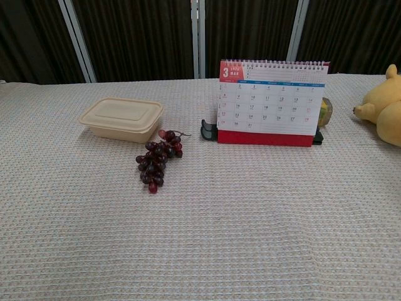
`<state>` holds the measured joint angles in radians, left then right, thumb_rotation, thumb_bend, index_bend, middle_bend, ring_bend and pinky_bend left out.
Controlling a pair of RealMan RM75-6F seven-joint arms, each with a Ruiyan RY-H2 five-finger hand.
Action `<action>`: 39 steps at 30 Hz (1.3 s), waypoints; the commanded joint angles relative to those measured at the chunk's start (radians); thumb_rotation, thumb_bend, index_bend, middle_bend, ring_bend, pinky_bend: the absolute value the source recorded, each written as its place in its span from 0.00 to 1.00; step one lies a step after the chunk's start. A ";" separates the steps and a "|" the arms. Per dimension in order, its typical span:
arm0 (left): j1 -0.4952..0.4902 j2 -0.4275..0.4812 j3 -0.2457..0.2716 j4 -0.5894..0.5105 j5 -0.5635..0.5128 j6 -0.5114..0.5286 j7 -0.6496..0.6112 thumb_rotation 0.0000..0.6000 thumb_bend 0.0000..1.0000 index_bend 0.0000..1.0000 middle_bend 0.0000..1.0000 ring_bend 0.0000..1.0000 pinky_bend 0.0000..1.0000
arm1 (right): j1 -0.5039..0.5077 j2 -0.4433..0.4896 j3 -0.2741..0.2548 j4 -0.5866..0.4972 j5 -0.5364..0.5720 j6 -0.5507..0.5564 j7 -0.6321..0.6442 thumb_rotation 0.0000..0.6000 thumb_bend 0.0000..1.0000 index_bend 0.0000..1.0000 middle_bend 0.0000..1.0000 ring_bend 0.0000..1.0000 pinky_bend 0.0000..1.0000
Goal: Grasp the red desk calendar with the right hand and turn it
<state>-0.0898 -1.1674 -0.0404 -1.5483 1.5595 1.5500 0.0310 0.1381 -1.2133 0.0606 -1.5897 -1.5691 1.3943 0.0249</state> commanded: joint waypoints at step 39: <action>-0.006 0.011 -0.010 -0.016 0.019 0.017 -0.021 1.00 0.12 0.00 0.00 0.00 0.00 | 0.291 -0.079 0.247 -0.190 0.717 -0.684 0.554 1.00 0.43 0.03 0.80 0.76 0.62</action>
<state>-0.0955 -1.1560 -0.0500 -1.5645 1.5781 1.5666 0.0103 0.4025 -1.2796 0.2864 -1.7999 -0.8850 0.7502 0.5487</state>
